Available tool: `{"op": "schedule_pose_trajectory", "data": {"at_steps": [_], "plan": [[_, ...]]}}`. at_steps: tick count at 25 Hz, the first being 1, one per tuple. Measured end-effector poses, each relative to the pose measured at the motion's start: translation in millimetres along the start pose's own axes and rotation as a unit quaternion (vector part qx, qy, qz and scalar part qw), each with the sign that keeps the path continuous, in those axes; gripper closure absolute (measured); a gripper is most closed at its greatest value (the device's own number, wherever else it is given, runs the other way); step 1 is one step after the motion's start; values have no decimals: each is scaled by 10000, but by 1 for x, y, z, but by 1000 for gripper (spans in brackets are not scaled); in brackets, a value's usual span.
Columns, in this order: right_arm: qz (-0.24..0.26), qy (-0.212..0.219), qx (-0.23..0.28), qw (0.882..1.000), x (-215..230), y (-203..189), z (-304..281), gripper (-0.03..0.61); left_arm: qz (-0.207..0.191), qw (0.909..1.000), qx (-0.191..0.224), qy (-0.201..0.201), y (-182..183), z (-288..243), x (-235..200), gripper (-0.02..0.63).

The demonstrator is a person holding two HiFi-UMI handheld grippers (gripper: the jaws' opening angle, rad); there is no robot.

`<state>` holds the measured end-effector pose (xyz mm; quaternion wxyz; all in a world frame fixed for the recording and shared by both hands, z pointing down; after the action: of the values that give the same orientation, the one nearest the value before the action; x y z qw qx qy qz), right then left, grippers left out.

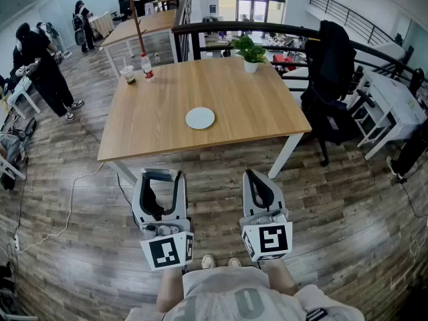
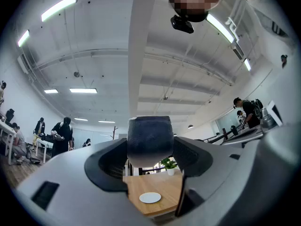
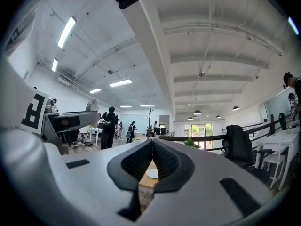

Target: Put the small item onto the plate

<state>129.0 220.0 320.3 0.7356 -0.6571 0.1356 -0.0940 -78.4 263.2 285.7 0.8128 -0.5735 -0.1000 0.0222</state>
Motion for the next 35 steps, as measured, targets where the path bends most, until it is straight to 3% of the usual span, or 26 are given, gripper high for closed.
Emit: {"op": "schedule_pose_trajectory", "data": {"at_steps": [19, 27, 35], "plan": [[-213, -52, 155, 9996, -38, 5, -4, 561, 13, 9997, 227, -66, 5, 12, -42, 308], [-175, -103, 47, 9998, -68, -9, -30, 560, 130, 9997, 111, -187, -18, 11, -80, 308], [-153, 16, 112, 9998, -58, -28, -91, 561, 63, 9997, 82, -207, -51, -39, -93, 308]]}}
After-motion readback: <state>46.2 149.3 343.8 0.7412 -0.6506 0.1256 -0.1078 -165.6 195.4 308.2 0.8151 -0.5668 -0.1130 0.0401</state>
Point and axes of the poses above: the fingertips, and each gripper's own axes: z backward along the fingers, x to its right, y out of its top, the point moved 6 cm from there along z, backward along the fingers, and after that the axes turned 10 degrees about -y, right-handed, at the moved point
